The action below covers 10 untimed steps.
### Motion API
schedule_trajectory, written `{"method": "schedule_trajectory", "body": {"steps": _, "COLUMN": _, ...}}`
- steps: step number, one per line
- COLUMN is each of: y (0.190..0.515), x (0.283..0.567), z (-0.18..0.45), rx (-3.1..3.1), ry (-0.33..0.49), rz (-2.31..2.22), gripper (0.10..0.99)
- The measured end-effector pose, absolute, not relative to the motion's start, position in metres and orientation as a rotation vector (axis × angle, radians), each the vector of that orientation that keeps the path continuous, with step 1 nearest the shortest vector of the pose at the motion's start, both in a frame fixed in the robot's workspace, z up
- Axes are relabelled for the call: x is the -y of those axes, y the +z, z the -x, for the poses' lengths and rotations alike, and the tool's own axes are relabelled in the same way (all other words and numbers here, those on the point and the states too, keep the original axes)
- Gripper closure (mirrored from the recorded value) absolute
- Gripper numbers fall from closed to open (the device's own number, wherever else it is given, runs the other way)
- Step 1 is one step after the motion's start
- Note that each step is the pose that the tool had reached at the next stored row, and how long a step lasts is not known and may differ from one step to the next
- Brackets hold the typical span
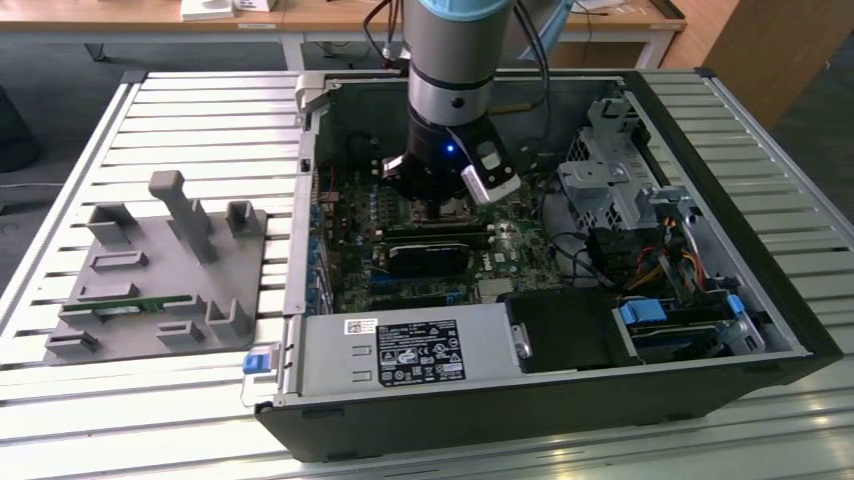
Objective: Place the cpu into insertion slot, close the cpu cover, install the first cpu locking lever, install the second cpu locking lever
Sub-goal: 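Install the second cpu locking lever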
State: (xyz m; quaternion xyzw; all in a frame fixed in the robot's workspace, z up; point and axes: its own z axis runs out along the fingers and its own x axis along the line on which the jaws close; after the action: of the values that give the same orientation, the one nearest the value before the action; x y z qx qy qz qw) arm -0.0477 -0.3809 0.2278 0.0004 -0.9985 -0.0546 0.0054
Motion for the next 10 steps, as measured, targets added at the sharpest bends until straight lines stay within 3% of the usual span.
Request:
{"method": "schedule_trajectory", "body": {"steps": 4, "y": 0.2272, "x": 0.3848, "z": 0.0508, "rx": 3.123, "ry": -0.221, "rz": -0.002, "gripper": 0.98}}
{"method": "schedule_trajectory", "body": {"steps": 10, "y": 0.223, "x": 0.3912, "z": 0.0528, "rx": 3.123, "ry": -0.227, "rz": -0.002, "gripper": 0.98}}
